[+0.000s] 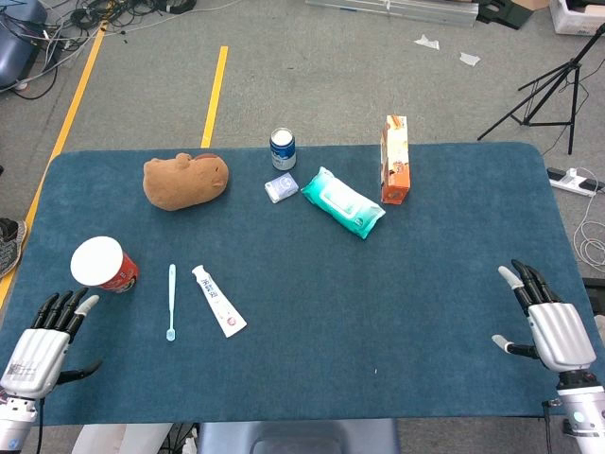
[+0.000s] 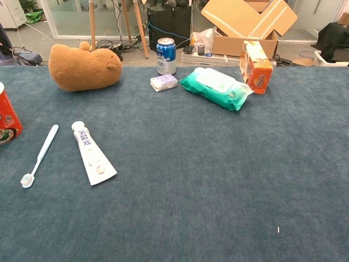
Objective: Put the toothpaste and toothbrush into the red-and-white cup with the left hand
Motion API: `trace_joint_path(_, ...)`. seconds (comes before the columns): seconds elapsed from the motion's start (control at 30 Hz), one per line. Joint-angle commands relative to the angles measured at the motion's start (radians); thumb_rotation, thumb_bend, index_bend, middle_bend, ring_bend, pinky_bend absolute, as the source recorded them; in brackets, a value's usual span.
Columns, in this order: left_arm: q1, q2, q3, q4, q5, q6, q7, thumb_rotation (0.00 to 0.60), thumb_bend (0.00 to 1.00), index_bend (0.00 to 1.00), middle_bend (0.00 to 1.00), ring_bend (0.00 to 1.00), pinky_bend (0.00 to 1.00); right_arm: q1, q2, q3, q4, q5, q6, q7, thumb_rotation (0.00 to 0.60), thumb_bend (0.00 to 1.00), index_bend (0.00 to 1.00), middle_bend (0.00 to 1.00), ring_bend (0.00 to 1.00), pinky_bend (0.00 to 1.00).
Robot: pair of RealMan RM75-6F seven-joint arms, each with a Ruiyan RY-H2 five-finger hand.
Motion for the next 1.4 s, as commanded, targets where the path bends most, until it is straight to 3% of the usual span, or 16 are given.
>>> trace_joint_path(0.03, -0.015, 0.003, 0.007, 0.032, 0.042, 0.01, -0.008, 0.6, 0.0, 0.06, 0.01, 0.0, 0.03, 0.0, 0.0, 0.0, 0.001, 0.0, -0.001, 0.001, 0.6, 0.0, 0.0, 0.0, 0.0, 0.35)
trace_joint_path(0.4, -0.098, -0.034, 0.011, 0.123, 0.189, 0.008, 0.008, 0.6, 0.0, 0.03, 0.0, 0.0, 0.0, 0.005, -0.002, 0.003, 0.009, 0.015, -0.018, 0.004, 0.6, 0.0, 0.0, 0.0, 0.0, 0.35)
trace_joint_path(0.83, -0.227, -0.029, 0.009, 0.068, 0.203, -0.157, 0.024, 0.6, 0.0, 0.09, 0.0, 0.0, 0.0, 0.009, 0.003, 0.011, 0.018, 0.036, -0.035, 0.028, 0.6, 0.0, 0.0, 0.0, 0.0, 0.35)
trace_joint_path(1.4, -0.419, -0.08, -0.025, 0.088, 0.209, -0.345, 0.021, 0.6, 0.0, 0.19, 0.0, 0.0, 0.0, 0.006, 0.017, 0.013, 0.018, 0.037, -0.033, 0.061, 0.6, 0.0, 0.0, 0.0, 0.0, 0.35)
